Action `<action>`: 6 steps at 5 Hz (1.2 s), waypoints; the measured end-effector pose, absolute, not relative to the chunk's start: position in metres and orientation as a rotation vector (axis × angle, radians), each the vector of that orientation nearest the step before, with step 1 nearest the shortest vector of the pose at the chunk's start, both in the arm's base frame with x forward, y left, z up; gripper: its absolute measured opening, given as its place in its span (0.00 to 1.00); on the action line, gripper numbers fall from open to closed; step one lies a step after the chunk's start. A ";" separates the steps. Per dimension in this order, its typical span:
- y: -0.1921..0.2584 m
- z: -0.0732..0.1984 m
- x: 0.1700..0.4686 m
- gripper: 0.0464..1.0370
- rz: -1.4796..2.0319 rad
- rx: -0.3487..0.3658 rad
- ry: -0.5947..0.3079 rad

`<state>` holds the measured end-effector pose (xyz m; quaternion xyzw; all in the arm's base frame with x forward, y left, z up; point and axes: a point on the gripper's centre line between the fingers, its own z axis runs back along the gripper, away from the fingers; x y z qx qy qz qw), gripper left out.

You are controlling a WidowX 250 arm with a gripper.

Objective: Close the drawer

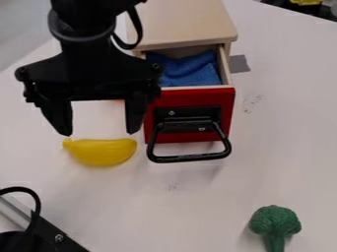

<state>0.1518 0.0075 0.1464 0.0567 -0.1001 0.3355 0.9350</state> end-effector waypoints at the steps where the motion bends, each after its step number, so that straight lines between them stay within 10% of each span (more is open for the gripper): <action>1: 0.007 0.144 0.150 0.96 0.684 0.120 -0.194; 6: 0.001 0.064 0.169 0.96 0.762 0.291 -0.155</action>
